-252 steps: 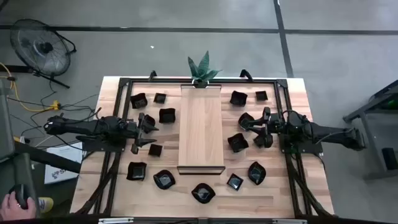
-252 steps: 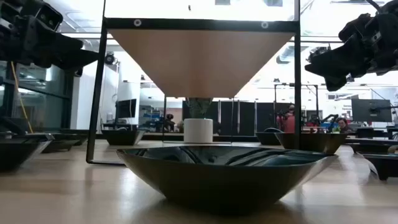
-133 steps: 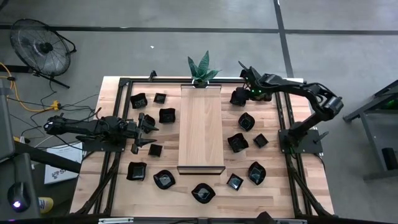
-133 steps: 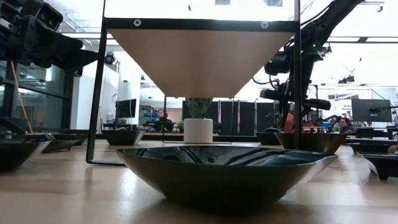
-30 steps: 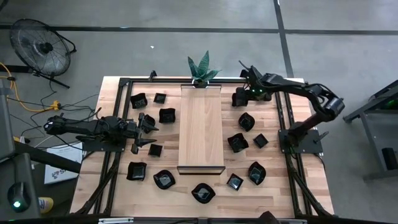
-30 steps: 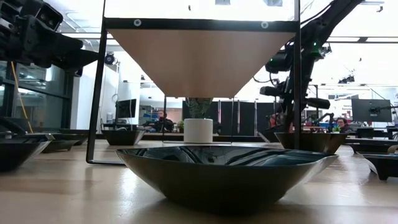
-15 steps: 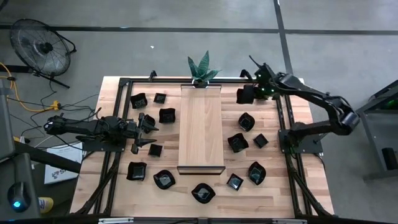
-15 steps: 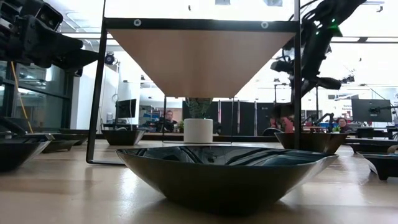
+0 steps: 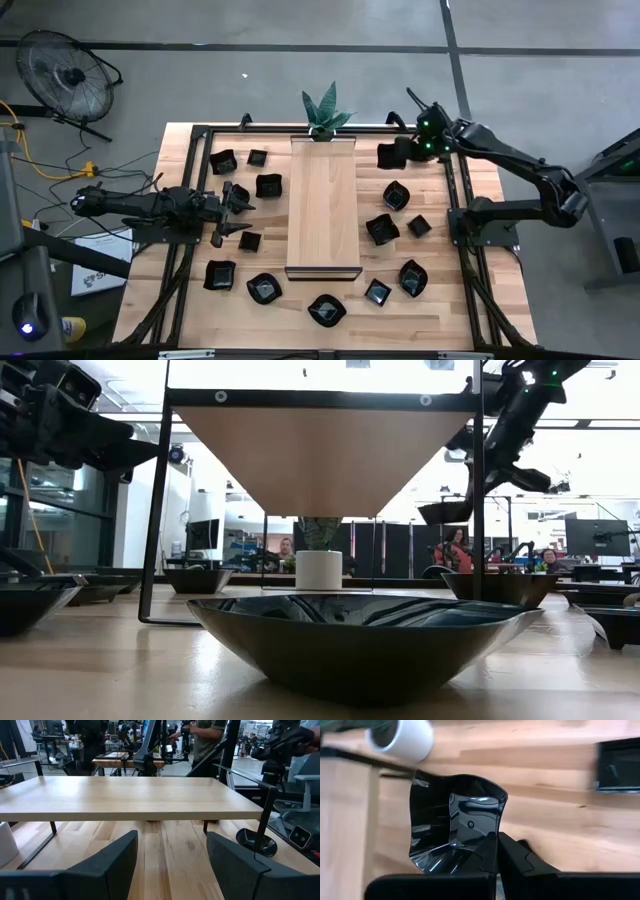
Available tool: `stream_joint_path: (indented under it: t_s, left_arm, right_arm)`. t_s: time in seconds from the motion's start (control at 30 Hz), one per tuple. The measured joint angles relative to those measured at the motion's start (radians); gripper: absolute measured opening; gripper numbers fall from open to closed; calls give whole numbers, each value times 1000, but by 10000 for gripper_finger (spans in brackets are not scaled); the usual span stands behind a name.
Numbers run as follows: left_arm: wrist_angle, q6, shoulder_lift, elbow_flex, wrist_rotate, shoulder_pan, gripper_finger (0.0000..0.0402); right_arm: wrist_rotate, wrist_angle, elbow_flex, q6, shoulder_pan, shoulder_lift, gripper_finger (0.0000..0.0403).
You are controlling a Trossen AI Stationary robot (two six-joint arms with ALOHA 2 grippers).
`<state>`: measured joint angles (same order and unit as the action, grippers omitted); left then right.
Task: Pick & Place Mini shaped plates
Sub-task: Put the black distorted square plate on the shelf
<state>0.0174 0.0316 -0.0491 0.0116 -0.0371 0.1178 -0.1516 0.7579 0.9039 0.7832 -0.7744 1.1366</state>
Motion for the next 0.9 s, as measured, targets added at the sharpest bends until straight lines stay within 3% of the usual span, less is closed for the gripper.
stream_joint_path:
  t_s: [0.47, 0.9]
  left_arm:
    - [0, 0, 0, 0, 0, 0, 234]
    - [0, 0, 0, 0, 0, 0, 234]
  right_arm:
    - [-34, -92, 25, 74, 107, 0, 0]
    - [49, 39, 323, 112, 206, 70, 0]
